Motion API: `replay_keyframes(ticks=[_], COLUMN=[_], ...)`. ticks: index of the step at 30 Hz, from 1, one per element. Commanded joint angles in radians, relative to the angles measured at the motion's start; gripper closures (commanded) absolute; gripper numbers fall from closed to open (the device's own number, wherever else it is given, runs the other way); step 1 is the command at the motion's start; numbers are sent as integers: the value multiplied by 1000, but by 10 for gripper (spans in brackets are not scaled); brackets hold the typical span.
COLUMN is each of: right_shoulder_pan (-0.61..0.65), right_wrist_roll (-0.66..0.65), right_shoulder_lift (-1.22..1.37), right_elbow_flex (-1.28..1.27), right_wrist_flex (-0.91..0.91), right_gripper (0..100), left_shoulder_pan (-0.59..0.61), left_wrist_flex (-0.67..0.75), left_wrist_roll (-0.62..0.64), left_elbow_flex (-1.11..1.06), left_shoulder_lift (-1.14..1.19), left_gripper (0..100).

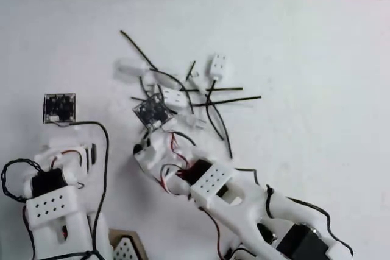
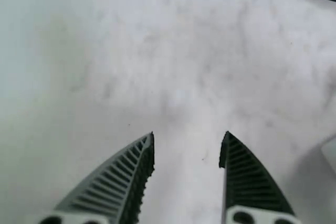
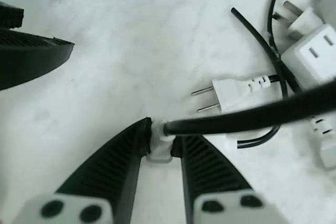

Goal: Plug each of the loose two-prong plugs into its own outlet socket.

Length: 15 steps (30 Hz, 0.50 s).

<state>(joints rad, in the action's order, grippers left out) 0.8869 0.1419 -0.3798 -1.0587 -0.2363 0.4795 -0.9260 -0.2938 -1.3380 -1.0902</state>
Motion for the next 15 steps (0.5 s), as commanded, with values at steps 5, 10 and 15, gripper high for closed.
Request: replay_keyframes(ticks=[5, 10, 15], right_shoulder_pan=[-12, -8, -4], right_wrist_roll=[2, 2, -32], right_shoulder_lift=[4, 94, 131], right_elbow_flex=[5, 26, 38], right_wrist_flex=[1, 8, 1], right_gripper=[982, 982, 982], left_shoulder_pan=[10, 10, 10], left_wrist_flex=[17, 18, 18], left_wrist_roll=[5, 5, 5], left_elbow_flex=[5, 5, 3], left_shoulder_lift=[-18, -16, -16], left_gripper=[793, 793, 793])
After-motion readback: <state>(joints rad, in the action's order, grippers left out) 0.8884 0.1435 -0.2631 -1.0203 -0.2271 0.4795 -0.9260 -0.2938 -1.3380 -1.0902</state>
